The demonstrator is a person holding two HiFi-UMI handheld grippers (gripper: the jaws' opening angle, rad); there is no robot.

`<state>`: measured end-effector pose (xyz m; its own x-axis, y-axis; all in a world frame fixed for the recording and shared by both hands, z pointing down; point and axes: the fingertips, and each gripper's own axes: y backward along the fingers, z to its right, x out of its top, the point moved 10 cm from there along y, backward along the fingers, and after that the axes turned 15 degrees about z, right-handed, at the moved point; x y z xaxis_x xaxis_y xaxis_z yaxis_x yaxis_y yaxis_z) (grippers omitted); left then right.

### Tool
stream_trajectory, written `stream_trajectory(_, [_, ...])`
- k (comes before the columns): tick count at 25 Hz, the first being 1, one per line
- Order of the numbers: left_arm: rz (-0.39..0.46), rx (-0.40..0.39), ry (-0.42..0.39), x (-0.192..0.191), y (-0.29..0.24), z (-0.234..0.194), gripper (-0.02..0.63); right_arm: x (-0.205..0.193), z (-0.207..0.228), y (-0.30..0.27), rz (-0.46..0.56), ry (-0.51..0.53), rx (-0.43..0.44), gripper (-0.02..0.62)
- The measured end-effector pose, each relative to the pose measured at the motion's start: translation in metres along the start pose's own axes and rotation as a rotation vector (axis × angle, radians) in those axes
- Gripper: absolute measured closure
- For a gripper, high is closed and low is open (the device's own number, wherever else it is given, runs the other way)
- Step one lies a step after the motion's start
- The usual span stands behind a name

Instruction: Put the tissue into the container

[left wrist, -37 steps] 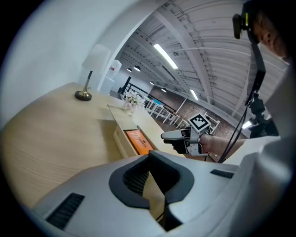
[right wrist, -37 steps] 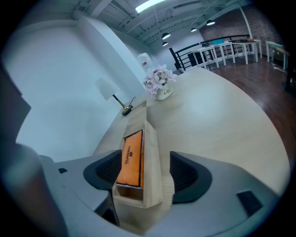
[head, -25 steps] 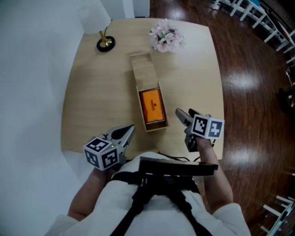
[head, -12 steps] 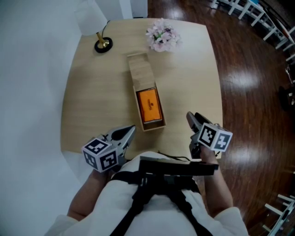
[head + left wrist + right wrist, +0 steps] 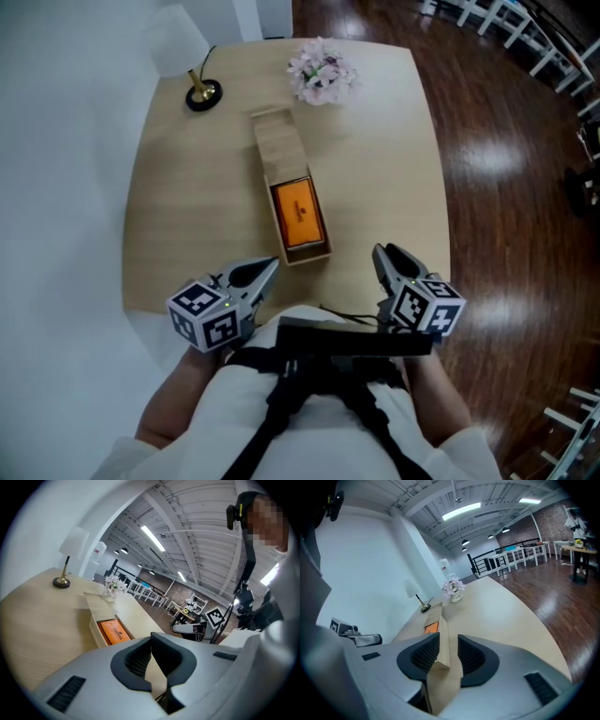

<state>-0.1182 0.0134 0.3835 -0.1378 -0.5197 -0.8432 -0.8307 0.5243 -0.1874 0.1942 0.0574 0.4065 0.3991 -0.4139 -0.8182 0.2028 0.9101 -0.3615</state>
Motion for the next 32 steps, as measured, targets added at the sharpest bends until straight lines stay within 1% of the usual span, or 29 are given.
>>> stream_trajectory(1, [-0.003, -0.007, -0.003, -0.001, 0.0, 0.001, 0.614, -0.002, -0.002, 0.001, -0.005, 0.002, 0.005, 0.49])
stream_trajectory(3, [-0.012, -0.02, -0.012, -0.002, -0.001, 0.004, 0.614, -0.007, -0.005, 0.002, -0.021, 0.004, 0.012, 0.519])
stream_trajectory(8, [-0.04, -0.045, -0.032, -0.004, -0.004, 0.007, 0.614, -0.01, -0.008, 0.001, -0.036, -0.003, 0.028, 0.609])
stream_trajectory(14, [-0.056, -0.051, -0.046, -0.004, -0.003, 0.008, 0.614, -0.012, -0.017, -0.002, -0.06, 0.019, 0.074, 0.609])
stream_trajectory(24, [-0.078, -0.062, -0.051, -0.004, -0.002, 0.005, 0.614, -0.015, -0.027, -0.007, -0.09, 0.05, 0.085, 0.609])
stream_trajectory(32, [-0.085, -0.065, -0.051, -0.002, -0.003, -0.001, 0.614, -0.017, -0.03, -0.014, -0.1, 0.051, 0.078, 0.609])
